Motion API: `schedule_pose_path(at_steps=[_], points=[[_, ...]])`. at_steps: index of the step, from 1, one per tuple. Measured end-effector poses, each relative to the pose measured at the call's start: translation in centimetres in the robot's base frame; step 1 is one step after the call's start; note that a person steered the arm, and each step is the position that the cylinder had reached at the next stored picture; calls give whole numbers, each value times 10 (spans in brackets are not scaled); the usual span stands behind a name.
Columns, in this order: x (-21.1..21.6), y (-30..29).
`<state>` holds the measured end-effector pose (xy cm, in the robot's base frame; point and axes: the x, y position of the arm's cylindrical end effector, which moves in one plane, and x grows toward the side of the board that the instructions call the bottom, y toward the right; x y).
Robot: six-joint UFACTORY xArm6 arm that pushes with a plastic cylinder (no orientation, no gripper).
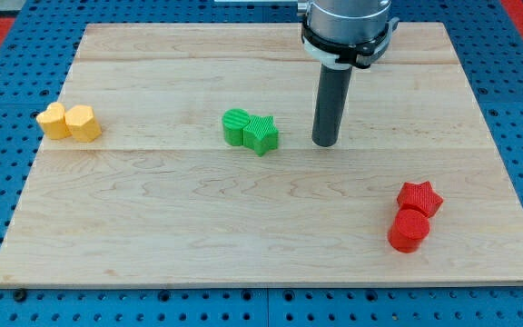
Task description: Push green star along with green circle to the left
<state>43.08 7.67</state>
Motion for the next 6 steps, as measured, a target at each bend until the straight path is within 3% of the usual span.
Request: schedule_pose_path(at_steps=[2, 4, 6], points=[[21, 60], [63, 15], [-15, -70]])
